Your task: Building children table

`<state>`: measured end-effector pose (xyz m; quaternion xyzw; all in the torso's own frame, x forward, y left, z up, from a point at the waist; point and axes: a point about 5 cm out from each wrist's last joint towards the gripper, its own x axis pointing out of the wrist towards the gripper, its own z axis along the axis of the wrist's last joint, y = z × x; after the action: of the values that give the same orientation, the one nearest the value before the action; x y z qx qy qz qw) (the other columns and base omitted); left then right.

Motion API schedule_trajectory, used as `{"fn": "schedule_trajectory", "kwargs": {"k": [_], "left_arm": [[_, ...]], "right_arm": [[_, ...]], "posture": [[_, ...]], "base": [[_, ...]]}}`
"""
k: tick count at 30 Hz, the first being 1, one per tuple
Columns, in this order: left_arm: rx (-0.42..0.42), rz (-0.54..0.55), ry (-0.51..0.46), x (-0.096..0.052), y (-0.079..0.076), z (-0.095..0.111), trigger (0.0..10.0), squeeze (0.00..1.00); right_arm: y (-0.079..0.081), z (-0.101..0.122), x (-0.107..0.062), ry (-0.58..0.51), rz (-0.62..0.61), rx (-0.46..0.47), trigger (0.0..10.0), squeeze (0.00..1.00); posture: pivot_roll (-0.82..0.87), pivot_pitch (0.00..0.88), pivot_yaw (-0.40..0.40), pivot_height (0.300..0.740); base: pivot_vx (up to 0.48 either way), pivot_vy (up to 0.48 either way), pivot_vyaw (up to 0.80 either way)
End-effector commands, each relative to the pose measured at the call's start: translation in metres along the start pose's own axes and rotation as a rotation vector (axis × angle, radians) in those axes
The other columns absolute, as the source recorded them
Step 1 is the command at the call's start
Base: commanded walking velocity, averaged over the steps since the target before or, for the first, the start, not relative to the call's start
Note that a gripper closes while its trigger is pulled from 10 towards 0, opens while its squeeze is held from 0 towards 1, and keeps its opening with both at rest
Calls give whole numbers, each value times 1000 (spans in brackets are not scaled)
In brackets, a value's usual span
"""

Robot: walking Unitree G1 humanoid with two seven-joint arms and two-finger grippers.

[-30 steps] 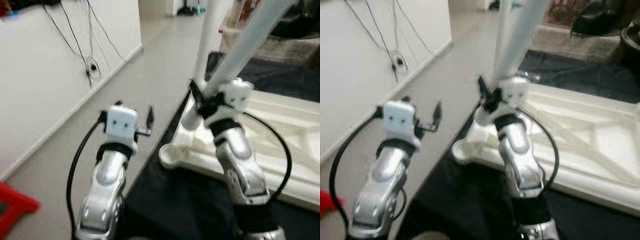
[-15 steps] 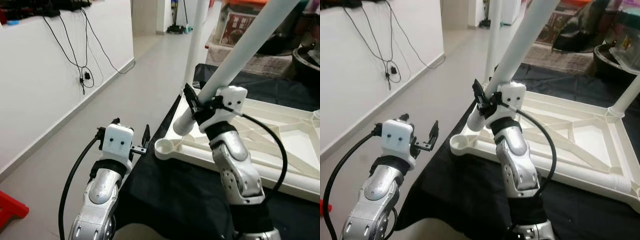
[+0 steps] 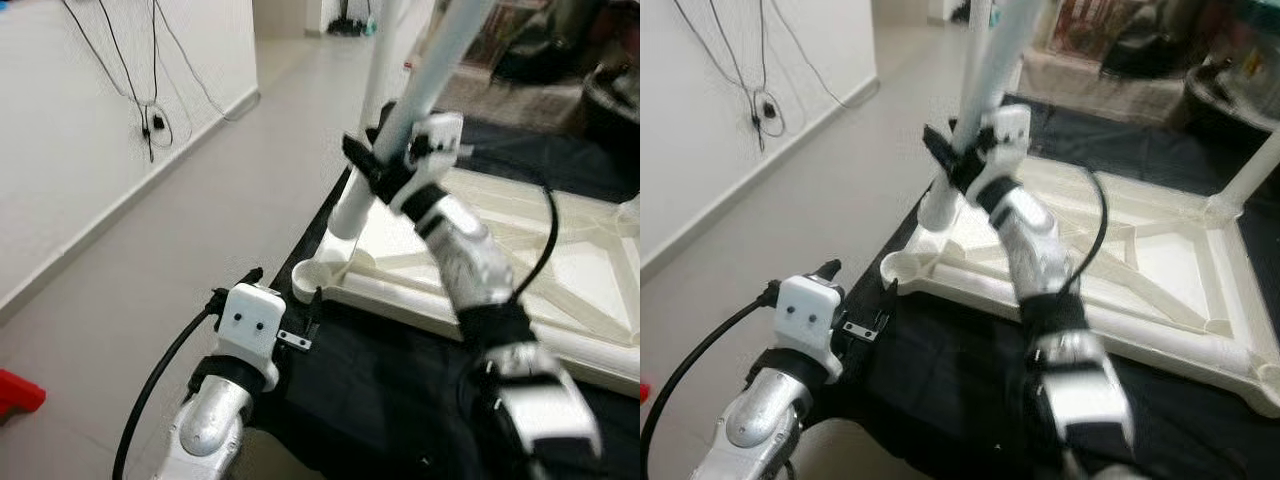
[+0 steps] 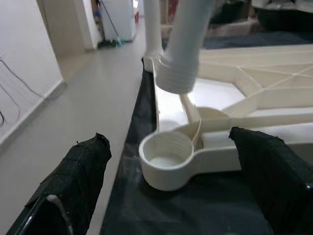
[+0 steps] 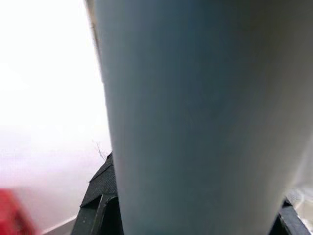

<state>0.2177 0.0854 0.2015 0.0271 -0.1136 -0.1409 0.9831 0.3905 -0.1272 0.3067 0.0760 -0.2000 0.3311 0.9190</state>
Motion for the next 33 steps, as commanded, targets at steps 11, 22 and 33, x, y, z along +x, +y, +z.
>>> {"fn": "schedule_trajectory", "kwargs": {"k": [11,22,33], "left_arm": [[-30,-11,61,-15,-5,-1,10000,0],[-40,-39,89,-23,-9,-2,10000,0],[-34,-39,74,-16,-10,-2,10000,0]], "right_arm": [[2,31,1,-19,491,151,10000,0],[15,25,-4,21,768,156,10000,0],[27,22,5,-5,831,151,10000,0]], "posture": [[104,389,-80,740],[110,381,-82,740],[103,361,-86,740]], "base": [[0,0,0],[0,0,0],[0,0,0]]}}
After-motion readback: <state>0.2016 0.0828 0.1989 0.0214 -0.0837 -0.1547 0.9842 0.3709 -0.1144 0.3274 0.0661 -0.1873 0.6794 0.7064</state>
